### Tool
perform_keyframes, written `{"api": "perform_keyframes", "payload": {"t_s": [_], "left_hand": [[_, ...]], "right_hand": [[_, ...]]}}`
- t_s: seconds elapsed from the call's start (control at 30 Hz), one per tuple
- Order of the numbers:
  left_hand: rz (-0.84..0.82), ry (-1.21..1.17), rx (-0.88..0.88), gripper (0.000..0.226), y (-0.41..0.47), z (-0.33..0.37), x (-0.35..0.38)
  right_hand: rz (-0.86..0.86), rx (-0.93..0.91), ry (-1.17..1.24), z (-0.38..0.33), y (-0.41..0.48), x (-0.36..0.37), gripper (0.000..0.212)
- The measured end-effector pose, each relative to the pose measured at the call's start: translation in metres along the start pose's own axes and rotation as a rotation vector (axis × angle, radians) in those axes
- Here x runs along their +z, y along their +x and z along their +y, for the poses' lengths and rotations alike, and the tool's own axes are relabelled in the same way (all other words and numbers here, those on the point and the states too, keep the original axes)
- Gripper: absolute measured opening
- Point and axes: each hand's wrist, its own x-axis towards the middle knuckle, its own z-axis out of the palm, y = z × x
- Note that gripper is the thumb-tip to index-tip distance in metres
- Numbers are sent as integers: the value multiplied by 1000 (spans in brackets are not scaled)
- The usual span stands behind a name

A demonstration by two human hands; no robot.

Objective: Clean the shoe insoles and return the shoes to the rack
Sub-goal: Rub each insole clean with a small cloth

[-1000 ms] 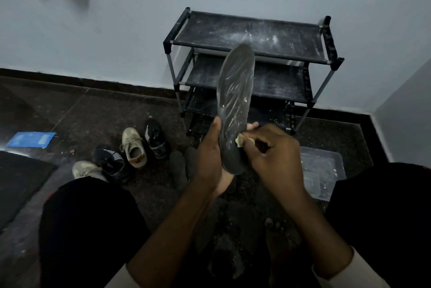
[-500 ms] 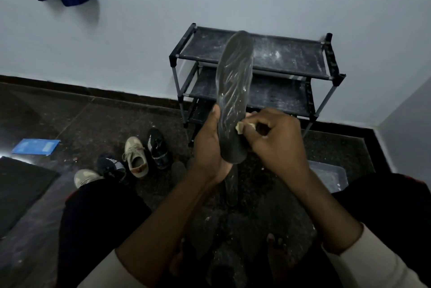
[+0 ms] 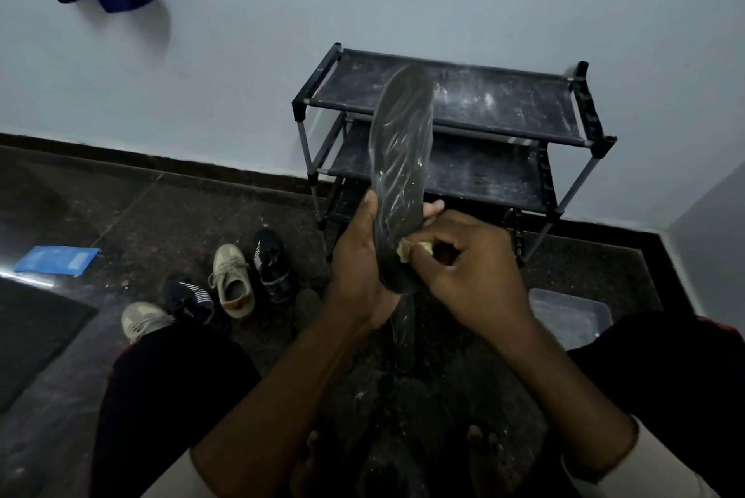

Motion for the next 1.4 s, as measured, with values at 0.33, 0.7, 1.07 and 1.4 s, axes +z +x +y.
{"api": "perform_keyframes", "payload": {"t_s": [0.33, 0.7, 1.07, 1.4], "left_hand": [[-11, -63, -48, 74, 1, -2, -6], [17, -45, -38, 78, -2, 18, -8], [-52, 29, -67, 83, -6, 20, -13], [-75, 50, -23, 81, -8, 18, -11]], "right_hand": [[7, 241, 286, 5, 2, 5, 8], [-47, 109, 147, -1, -6, 4, 8], [-30, 47, 40, -7, -5, 5, 16], [-28, 38, 47, -12, -3, 7, 12]]}}
